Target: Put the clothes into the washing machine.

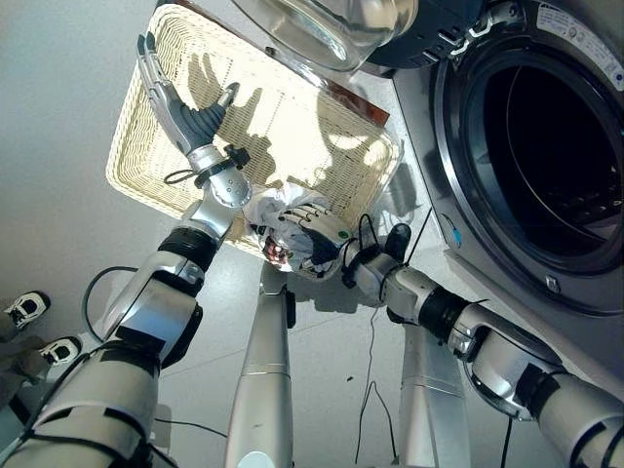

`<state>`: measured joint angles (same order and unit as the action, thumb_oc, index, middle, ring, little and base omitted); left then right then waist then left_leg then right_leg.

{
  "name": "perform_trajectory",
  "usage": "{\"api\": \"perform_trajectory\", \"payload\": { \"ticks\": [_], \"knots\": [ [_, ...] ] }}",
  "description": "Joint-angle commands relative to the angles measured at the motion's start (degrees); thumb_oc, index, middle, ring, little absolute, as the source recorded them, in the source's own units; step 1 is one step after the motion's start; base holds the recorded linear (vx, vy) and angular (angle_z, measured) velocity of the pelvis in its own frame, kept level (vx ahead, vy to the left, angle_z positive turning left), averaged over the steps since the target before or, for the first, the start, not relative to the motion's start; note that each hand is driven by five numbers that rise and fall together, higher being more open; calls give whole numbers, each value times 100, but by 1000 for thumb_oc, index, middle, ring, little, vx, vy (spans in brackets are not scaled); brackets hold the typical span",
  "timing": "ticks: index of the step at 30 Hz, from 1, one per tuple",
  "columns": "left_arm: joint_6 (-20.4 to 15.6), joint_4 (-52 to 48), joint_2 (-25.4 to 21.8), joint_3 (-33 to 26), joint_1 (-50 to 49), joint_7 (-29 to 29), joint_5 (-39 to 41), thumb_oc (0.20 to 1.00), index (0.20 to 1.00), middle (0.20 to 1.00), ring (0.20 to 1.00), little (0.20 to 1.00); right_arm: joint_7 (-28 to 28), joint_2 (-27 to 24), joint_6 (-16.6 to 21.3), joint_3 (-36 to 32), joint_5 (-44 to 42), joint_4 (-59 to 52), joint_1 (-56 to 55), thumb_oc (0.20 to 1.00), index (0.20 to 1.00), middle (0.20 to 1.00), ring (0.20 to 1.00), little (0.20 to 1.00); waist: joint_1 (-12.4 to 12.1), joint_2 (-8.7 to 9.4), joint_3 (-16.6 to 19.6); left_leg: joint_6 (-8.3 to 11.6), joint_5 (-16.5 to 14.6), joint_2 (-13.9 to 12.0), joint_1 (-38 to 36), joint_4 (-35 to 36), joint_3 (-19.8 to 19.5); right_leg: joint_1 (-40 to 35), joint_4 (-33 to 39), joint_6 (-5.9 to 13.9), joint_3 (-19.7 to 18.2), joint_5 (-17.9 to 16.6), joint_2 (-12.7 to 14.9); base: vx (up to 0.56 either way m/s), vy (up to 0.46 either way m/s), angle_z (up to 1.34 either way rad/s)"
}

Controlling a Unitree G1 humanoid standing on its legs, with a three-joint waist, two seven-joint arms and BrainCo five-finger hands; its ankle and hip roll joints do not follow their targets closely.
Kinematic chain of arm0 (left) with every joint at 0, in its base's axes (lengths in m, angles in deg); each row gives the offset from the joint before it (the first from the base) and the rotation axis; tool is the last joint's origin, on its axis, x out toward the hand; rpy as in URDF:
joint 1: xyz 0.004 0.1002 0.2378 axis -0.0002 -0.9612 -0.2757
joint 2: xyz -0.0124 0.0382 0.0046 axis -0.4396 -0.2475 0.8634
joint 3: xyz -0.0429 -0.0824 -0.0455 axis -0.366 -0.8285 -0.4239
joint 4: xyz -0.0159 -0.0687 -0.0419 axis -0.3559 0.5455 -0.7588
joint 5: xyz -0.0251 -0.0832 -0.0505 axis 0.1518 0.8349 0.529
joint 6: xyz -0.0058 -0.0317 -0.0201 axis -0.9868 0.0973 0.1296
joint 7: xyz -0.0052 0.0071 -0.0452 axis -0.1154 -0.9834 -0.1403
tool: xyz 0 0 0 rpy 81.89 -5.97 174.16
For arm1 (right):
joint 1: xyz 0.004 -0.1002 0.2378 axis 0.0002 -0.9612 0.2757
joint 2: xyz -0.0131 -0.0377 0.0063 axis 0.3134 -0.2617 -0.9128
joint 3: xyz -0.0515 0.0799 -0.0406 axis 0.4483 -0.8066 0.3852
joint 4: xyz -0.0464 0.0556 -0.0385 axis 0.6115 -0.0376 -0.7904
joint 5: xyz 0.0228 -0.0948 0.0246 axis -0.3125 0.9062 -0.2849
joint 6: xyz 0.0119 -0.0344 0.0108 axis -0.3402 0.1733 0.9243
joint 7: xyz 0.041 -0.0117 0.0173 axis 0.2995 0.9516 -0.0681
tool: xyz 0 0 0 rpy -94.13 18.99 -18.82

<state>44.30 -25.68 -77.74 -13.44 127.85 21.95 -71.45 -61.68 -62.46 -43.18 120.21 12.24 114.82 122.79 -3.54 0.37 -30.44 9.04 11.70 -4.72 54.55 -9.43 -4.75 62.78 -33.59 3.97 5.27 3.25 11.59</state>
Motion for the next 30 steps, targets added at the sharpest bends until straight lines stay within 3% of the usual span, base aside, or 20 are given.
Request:
{"api": "perform_trajectory", "payload": {
  "ticks": [1,11,17,30],
  "knots": [
    [22,-195,-68,-247,216,-272,-302,1000,1000,1000,1000,1000,-173,235,392,322,-149,-678,-77,1000,1000,1000,1000,1000,138,-304,65,-429,-243,228,175,-534,175,-481,1276,191,124,-900,-272,0,0,0],
    [-61,-145,-90,-281,241,-245,-311,1000,1000,1000,1000,1000,-8,285,227,434,123,-602,-87,1000,1000,1000,1000,1000,114,-324,65,-425,-261,210,208,-581,171,-465,1209,191,128,-844,-249,0,0,0],
    [-103,-198,-111,-231,292,-247,-315,1000,1000,1000,1000,1000,194,327,-226,505,479,-110,-48,1000,1000,1000,1000,1000,59,-402,65,-427,-273,229,300,-644,127,-369,1132,186,104,-826,-210,15,35,0],
    [-72,-300,-96,-126,466,-245,-392,1000,1000,1000,1000,1000,297,396,-702,316,885,931,257,1000,1000,1000,1000,1000,-45,-471,65,-478,-264,283,406,-672,111,-268,1078,202,133,-883,-175,2,3,0]
  ]
}}
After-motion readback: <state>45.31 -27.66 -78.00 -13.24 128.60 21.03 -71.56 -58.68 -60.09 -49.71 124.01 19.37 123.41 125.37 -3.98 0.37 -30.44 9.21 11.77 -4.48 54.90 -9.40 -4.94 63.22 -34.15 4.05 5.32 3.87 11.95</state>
